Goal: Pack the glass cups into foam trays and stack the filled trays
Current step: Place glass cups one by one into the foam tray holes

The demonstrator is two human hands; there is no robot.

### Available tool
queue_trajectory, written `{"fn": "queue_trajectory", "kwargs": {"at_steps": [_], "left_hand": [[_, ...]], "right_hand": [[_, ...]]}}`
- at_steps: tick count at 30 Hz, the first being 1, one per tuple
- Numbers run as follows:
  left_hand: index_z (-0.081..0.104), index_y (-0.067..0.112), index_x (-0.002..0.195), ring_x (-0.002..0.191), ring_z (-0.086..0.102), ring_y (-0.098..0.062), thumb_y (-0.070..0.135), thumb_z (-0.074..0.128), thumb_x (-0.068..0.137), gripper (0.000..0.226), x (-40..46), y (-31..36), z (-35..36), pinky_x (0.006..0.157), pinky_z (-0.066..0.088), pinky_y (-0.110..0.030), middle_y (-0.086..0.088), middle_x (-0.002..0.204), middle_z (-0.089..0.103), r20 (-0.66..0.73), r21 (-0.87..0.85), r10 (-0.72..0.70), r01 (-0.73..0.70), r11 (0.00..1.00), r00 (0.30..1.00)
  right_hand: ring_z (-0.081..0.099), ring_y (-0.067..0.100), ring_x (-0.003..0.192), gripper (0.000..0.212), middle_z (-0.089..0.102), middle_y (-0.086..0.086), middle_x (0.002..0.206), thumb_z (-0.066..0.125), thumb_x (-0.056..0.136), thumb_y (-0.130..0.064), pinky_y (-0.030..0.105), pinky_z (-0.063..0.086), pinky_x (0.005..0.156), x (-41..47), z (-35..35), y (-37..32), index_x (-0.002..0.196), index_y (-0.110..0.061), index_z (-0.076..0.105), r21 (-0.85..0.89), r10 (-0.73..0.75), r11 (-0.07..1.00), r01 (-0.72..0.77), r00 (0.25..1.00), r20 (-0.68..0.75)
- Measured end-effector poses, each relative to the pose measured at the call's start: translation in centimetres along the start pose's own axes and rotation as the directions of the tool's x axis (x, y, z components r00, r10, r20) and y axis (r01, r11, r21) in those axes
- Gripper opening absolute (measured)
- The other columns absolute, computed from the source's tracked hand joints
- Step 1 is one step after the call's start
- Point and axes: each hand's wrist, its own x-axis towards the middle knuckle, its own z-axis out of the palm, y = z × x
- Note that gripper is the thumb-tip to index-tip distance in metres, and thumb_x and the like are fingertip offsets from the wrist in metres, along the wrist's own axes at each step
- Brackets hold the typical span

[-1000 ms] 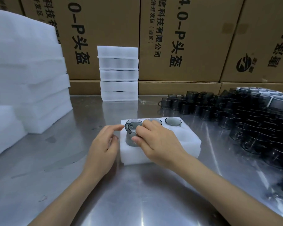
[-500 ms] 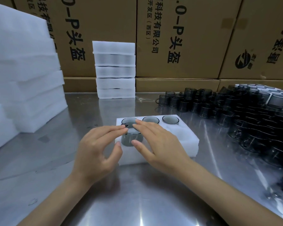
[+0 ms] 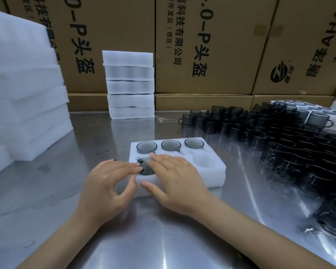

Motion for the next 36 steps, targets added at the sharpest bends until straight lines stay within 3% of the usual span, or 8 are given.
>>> {"fn": "queue_trajectory", "kwargs": {"at_steps": [4, 6, 9, 12, 15, 19, 27, 36], "left_hand": [[0.070, 0.016, 0.097, 0.096, 0.061, -0.013, 0.033, 0.048, 0.083, 0.032, -0.1, 0.0, 0.0, 0.083, 0.048, -0.041, 0.010, 0.102, 0.065, 0.094, -0.004, 0.004, -0.003, 1.000, 0.996], [0.068, 0.016, 0.100, 0.098, 0.059, -0.015, 0.034, 0.047, 0.084, 0.033, -0.1, -0.1, 0.0, 0.084, 0.047, -0.040, 0.009, 0.104, 0.063, 0.108, -0.010, 0.000, 0.001, 1.000, 0.994], [0.068, 0.019, 0.100, 0.100, 0.055, -0.010, 0.036, 0.046, 0.085, 0.032, -0.1, -0.1, 0.2, 0.086, 0.043, -0.036, 0.011, 0.105, 0.060, 0.122, -0.025, 0.002, 0.001, 1.000, 0.993], [0.068, 0.020, 0.096, 0.100, 0.054, -0.008, 0.037, 0.047, 0.084, 0.030, 0.1, -0.1, 0.4, 0.086, 0.042, -0.034, 0.012, 0.104, 0.059, 0.139, -0.026, 0.025, -0.021, 0.999, 0.990], [0.069, 0.020, 0.095, 0.101, 0.054, -0.008, 0.038, 0.048, 0.084, 0.029, 0.3, -0.1, 0.6, 0.087, 0.041, -0.035, 0.013, 0.103, 0.060, 0.151, -0.031, 0.045, -0.041, 0.999, 0.987], [0.069, 0.021, 0.092, 0.099, 0.055, -0.007, 0.037, 0.048, 0.086, 0.028, 0.5, -0.6, 0.6, 0.086, 0.040, -0.030, 0.013, 0.102, 0.060, 0.137, -0.053, 0.068, -0.061, 0.997, 0.988], [0.068, 0.025, 0.092, 0.104, 0.053, -0.002, 0.048, 0.043, 0.091, 0.033, 0.8, -1.2, 0.8, 0.091, 0.035, -0.015, 0.016, 0.104, 0.059, 0.134, -0.097, 0.065, -0.052, 0.994, 0.989], [0.068, 0.026, 0.092, 0.107, 0.050, 0.000, 0.040, 0.048, 0.086, 0.025, 0.7, -0.8, 0.8, 0.093, 0.032, -0.009, 0.020, 0.105, 0.056, 0.161, -0.122, 0.025, -0.005, 0.992, 0.987]], "right_hand": [[0.040, 0.015, 0.132, 0.054, 0.049, -0.003, 0.142, 0.037, 0.095, -0.052, 0.031, 0.020, 0.108, 0.0, -0.5, 0.3, 0.138, -0.021, 0.046, 0.058, -0.017, 0.998, 0.021, 0.998, -0.060], [0.051, 0.017, 0.119, 0.048, 0.063, 0.000, 0.124, 0.039, 0.095, -0.046, 0.030, 0.030, 0.100, 0.2, -1.3, 1.3, 0.127, -0.016, 0.058, 0.131, 0.029, 0.991, 0.001, 0.974, -0.226], [0.052, 0.012, 0.108, 0.039, 0.065, -0.004, 0.115, 0.041, 0.093, -0.037, 0.025, 0.036, 0.089, 0.8, -2.8, 5.5, 0.119, -0.018, 0.063, 0.399, 0.366, 0.896, -0.193, 0.829, -0.423], [0.047, 0.012, 0.118, 0.038, 0.057, -0.006, 0.127, 0.037, 0.097, -0.036, 0.031, 0.037, 0.096, 1.3, -3.2, 11.5, 0.128, -0.022, 0.053, 0.554, 0.682, 0.700, -0.450, 0.650, -0.334], [0.047, 0.022, 0.121, 0.039, 0.045, 0.002, 0.140, 0.041, 0.097, -0.028, 0.042, 0.042, 0.097, 1.8, -2.8, 16.8, 0.135, -0.017, 0.045, 0.410, 0.780, 0.621, -0.668, 0.581, -0.234], [0.054, 0.027, 0.096, 0.045, 0.030, 0.008, 0.145, 0.046, 0.093, -0.016, 0.039, 0.045, 0.075, 3.3, -3.9, 21.8, 0.137, -0.011, 0.038, 0.269, 0.834, 0.547, -0.793, 0.485, -0.265], [0.045, 0.039, 0.117, 0.062, 0.020, 0.016, 0.148, 0.064, 0.089, -0.023, 0.043, 0.043, 0.077, 2.8, -5.0, 28.0, 0.136, -0.001, 0.030, -0.058, 0.938, 0.313, -0.948, 0.318, -0.136], [0.031, 0.037, 0.127, 0.029, 0.035, 0.018, 0.140, 0.055, 0.095, -0.025, 0.048, 0.041, 0.086, 1.6, -5.4, 27.6, 0.116, -0.006, 0.054, 0.004, 0.869, 0.408, -0.913, 0.387, -0.308]]}}
